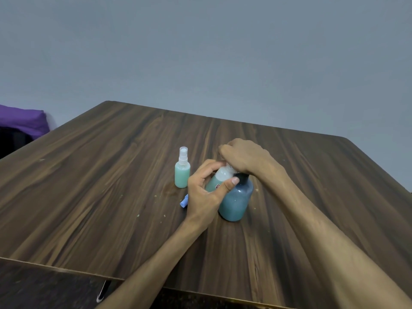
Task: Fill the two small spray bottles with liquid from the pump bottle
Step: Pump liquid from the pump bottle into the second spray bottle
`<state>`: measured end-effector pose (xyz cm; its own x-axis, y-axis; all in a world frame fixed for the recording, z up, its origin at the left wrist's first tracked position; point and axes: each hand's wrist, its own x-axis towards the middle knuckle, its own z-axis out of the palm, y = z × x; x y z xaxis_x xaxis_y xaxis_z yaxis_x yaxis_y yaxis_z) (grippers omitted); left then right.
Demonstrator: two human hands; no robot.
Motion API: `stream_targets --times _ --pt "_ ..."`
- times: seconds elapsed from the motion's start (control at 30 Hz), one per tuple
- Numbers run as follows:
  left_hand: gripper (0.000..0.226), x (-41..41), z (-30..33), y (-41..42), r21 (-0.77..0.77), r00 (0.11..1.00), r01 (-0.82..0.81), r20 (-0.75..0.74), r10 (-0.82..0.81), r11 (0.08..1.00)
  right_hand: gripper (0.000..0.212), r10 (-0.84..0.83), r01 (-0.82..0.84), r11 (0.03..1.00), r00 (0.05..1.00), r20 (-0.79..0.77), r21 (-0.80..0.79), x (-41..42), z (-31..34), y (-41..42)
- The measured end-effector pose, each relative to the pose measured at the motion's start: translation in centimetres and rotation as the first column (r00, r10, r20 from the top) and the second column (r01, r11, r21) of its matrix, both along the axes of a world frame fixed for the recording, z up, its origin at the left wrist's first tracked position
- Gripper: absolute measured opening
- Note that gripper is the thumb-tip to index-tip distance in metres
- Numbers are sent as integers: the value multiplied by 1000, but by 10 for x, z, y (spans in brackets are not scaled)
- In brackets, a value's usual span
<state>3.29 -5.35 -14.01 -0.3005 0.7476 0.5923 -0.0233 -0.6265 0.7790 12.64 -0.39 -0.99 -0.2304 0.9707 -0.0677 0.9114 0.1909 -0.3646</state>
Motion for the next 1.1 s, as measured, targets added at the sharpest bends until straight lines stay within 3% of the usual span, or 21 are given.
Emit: stream_targets --times 0.1,0.2,0.37,0.5,0.6,0.73,0.87,1.1 --pt "24 1 1 -2 28 1000 -8 -3 8 1000 36 -18 20 999 998 -58 41 2 3 2" --pt "23 1 2 0 6 1000 8 -3 -8 1000 41 -8 7 1000 1000 -24 -15 -1 -2 1" --pt "22 1 1 -1 27 1000 -4 3 4 1000 34 -26 28 999 995 -92 16 3 -1 3" --pt "23 0 0 0 0 1000 5 3 -5 1000 28 -5 5 1000 1000 -23 -9 0 -3 0" --pt "20 1 1 -3 21 1000 10 12 -10 1000 37 -11 12 1000 997 -82 20 1 0 4" --pt "24 0 1 0 -7 1000 23 11 -23 1000 31 0 -2 999 999 -41 -41 -2 -5 5" --pt "23 1 1 -2 19 1000 9 14 -9 1000 33 -27 30 999 996 -83 34 4 -3 6" --pt "24 0 0 -1 12 1000 4 20 -4 1000 31 -6 7 999 999 -44 31 3 0 6"
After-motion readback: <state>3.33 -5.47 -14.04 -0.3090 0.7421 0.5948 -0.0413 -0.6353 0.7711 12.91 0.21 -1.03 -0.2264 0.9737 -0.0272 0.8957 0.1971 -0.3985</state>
